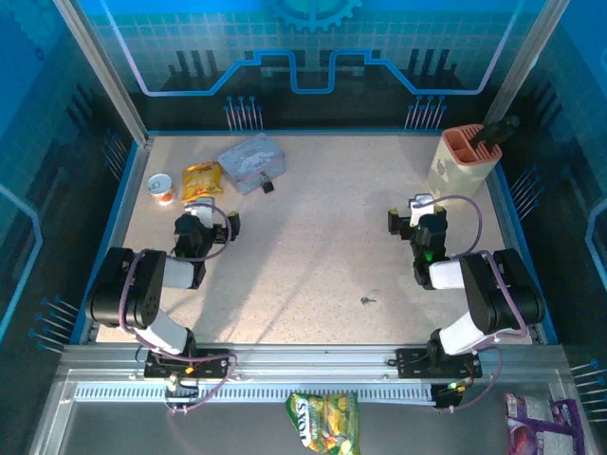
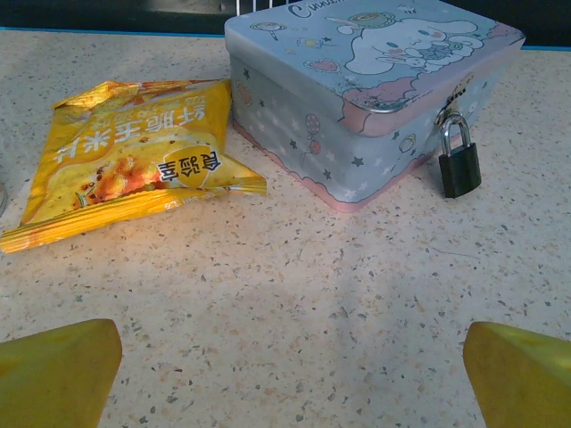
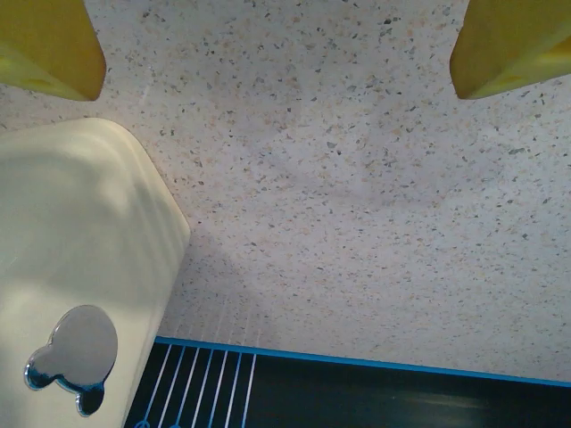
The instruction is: Unlock the padlock with the key
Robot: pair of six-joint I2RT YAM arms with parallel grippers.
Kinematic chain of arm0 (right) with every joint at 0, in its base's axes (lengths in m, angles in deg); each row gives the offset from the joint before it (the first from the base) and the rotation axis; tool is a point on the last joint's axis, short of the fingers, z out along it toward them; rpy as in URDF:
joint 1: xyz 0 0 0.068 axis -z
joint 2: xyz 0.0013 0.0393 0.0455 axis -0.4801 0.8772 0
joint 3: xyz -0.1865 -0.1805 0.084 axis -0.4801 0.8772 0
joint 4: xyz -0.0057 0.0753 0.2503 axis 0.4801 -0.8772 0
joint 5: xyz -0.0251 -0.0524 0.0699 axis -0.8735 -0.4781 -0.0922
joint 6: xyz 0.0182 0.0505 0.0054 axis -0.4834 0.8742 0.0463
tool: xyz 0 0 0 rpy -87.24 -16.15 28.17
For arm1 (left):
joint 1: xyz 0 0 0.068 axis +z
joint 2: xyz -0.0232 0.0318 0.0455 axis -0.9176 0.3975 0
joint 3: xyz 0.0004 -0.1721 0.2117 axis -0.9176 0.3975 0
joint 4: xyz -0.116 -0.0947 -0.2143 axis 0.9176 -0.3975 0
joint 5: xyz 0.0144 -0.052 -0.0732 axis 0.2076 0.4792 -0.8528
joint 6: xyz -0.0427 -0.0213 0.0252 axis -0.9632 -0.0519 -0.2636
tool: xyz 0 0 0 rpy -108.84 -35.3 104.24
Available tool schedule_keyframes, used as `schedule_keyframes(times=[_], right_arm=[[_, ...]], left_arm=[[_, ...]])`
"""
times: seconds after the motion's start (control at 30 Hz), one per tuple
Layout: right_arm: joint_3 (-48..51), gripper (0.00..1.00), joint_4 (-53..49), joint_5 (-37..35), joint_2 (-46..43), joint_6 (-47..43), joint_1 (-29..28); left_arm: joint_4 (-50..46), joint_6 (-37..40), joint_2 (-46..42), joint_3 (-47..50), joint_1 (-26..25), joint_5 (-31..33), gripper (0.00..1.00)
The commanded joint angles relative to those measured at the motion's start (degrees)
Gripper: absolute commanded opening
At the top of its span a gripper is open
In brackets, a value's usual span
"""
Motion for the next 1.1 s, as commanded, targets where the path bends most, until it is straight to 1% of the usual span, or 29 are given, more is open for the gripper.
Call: schedule_keyframes(times=[0.0,0.67,0.8,0.97,1.03,1.07], right_arm=[[0.1,1.00,2.7,-1.4,0.5,-0.4,-0.7],[-0.1,1.00,2.0,0.0,0.4,0.2,0.0],[-0.1,1.00,2.0,0.0,0.4,0.1,0.0],[-0.5,1.00,0.8,2.8,0.1,0.8,1.3],[-0.4,1.00,0.8,2.8,0.1,0.8,1.2],[-0.5,1.00,0.8,3.1,0.1,0.5,1.2]], left_arm=[[-0.3,-0.2,-1.3,-1.3,0.5,-1.6,0.99],[-0.6,-0.3,-1.3,-1.4,0.5,-1.2,0.99],[-0.7,-0.6,-1.3,-1.5,0.5,0.3,0.99],[0.2,-0.4,-1.3,-1.0,0.3,0.2,0.99],[3.0,1.1,-1.6,0.6,-1.0,0.5,0.99],[3.8,3.1,-2.1,1.4,-2.7,1.3,0.99]])
